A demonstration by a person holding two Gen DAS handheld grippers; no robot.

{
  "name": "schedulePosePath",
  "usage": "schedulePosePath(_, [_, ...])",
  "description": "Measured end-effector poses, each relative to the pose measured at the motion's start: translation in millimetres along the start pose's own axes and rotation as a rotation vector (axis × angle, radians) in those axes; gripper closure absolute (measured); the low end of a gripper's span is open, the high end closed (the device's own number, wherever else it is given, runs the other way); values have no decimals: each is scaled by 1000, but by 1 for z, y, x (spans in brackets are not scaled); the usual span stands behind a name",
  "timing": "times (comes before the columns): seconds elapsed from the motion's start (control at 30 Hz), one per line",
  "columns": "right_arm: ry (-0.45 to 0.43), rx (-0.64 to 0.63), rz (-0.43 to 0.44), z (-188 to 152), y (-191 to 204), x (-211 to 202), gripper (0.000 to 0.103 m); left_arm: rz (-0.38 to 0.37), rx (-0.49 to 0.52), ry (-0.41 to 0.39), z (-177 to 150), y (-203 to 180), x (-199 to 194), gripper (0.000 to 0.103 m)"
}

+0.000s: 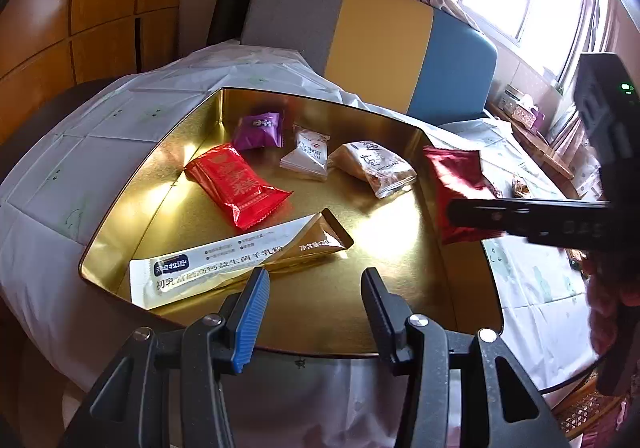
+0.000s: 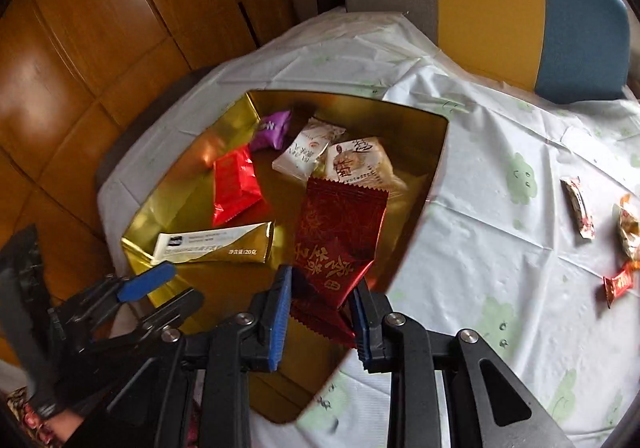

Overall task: Organize snacks
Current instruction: 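Carry the red foil packet into the gold tin and open the right tool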

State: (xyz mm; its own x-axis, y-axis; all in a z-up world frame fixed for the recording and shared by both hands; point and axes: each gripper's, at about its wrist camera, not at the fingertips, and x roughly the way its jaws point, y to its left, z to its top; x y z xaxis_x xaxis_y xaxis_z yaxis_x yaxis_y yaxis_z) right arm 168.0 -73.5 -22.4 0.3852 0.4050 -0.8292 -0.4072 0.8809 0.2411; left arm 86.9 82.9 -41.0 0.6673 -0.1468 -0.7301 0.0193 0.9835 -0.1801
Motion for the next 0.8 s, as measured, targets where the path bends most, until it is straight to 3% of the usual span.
schedulePosePath(0.13, [8, -39, -56, 4, 6, 12, 74, -2, -14, 3, 0, 3, 0, 55])
schedulePosePath(0.27, [-24, -85, -115, 6, 11, 12, 55, -4, -13, 0, -1, 2, -1, 55])
schedulePosePath(0.8, [-129, -22, -111, -26, -28, -50, 48, -82, 52, 19, -7, -33, 4, 54])
